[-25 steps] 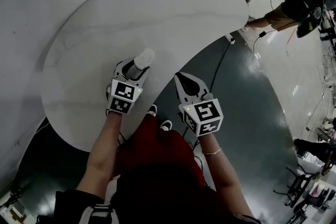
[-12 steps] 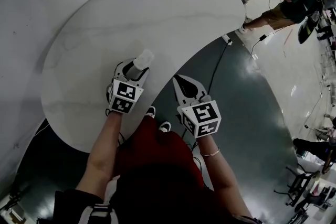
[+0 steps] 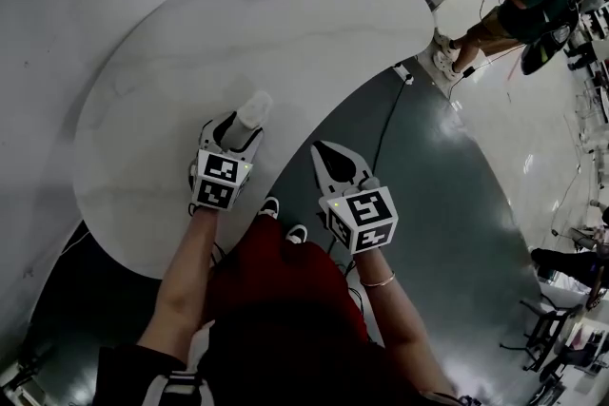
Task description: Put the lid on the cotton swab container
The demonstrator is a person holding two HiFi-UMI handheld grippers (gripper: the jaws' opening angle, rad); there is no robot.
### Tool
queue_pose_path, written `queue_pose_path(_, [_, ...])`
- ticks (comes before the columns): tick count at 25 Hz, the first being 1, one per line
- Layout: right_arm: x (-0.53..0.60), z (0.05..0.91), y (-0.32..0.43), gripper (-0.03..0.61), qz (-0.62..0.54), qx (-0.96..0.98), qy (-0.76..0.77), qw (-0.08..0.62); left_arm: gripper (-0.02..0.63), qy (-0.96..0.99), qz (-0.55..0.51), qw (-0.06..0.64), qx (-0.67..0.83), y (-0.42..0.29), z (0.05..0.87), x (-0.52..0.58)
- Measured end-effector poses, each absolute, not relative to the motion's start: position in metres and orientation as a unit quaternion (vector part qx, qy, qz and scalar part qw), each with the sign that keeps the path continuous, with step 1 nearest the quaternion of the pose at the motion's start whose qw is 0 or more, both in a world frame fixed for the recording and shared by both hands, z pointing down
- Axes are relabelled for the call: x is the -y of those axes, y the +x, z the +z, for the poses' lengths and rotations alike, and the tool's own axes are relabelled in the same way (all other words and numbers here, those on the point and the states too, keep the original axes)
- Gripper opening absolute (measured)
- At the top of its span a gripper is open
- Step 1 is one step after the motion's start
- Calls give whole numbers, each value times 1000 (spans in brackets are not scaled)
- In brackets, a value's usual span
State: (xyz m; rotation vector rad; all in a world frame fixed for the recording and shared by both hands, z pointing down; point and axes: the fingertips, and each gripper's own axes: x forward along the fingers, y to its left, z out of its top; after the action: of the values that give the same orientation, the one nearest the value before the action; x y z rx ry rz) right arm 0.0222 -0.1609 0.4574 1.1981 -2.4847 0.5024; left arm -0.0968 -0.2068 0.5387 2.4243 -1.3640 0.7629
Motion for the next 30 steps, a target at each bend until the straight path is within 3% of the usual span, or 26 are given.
queue_pose_path(12, [137, 454, 20, 17, 179, 879, 415, 155, 229, 827, 247, 153, 481, -96, 532, 160])
queue_pose_path(18, [123, 446, 22, 17, 176, 880, 418, 143, 147, 834, 220, 176, 474, -82, 517, 137])
queue_pose_path(30, [96, 446, 51, 17, 187, 867, 446, 120, 64, 864, 190, 153, 440, -37, 481, 114])
